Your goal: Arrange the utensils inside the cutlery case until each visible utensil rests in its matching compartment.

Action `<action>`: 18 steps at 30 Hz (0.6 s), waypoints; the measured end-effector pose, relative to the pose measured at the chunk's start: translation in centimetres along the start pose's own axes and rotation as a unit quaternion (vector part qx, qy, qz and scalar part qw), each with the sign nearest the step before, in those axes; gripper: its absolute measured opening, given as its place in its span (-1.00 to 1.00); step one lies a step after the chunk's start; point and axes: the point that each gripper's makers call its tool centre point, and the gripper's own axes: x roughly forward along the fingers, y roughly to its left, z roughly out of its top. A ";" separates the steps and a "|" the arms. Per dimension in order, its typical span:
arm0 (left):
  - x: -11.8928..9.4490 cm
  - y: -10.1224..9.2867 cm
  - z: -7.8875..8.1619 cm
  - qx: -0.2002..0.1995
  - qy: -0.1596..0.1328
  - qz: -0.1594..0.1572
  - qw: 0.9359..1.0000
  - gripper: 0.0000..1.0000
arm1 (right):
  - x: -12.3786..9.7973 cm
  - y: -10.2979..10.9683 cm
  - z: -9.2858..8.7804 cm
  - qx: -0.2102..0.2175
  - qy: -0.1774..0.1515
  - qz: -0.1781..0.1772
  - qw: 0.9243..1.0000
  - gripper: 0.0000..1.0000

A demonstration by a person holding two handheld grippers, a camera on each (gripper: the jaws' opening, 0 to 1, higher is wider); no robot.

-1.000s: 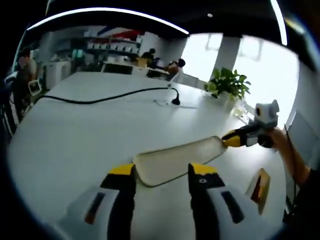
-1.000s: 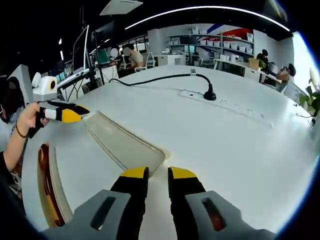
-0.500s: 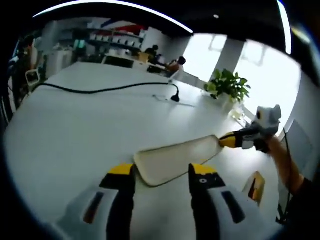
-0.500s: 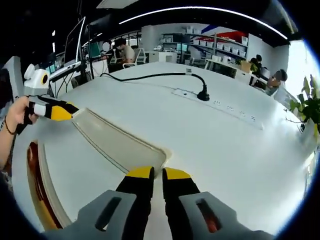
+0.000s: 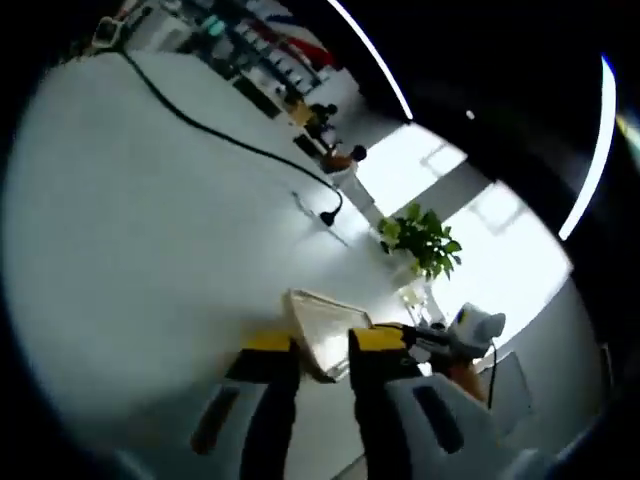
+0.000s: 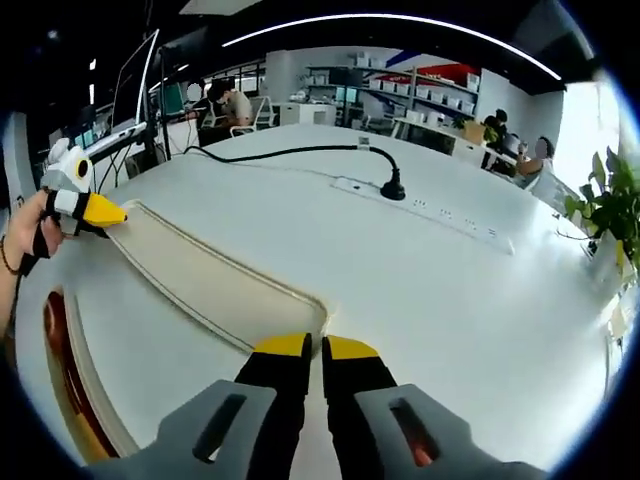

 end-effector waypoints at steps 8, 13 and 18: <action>0.8 -2.0 0.0 -0.029 -0.006 -0.033 0.999 -0.80 | -0.1 0.3 -0.1 -0.013 -0.008 0.009 1.000 -0.95; 0.6 -2.3 0.3 0.024 0.001 -0.037 0.999 -0.95 | -0.6 0.4 0.2 -0.043 -0.023 0.020 0.999 -0.92; 0.6 -3.2 -0.1 0.073 0.004 -0.040 0.996 -0.95 | -0.8 0.4 0.4 -0.098 -0.042 0.030 0.994 -0.89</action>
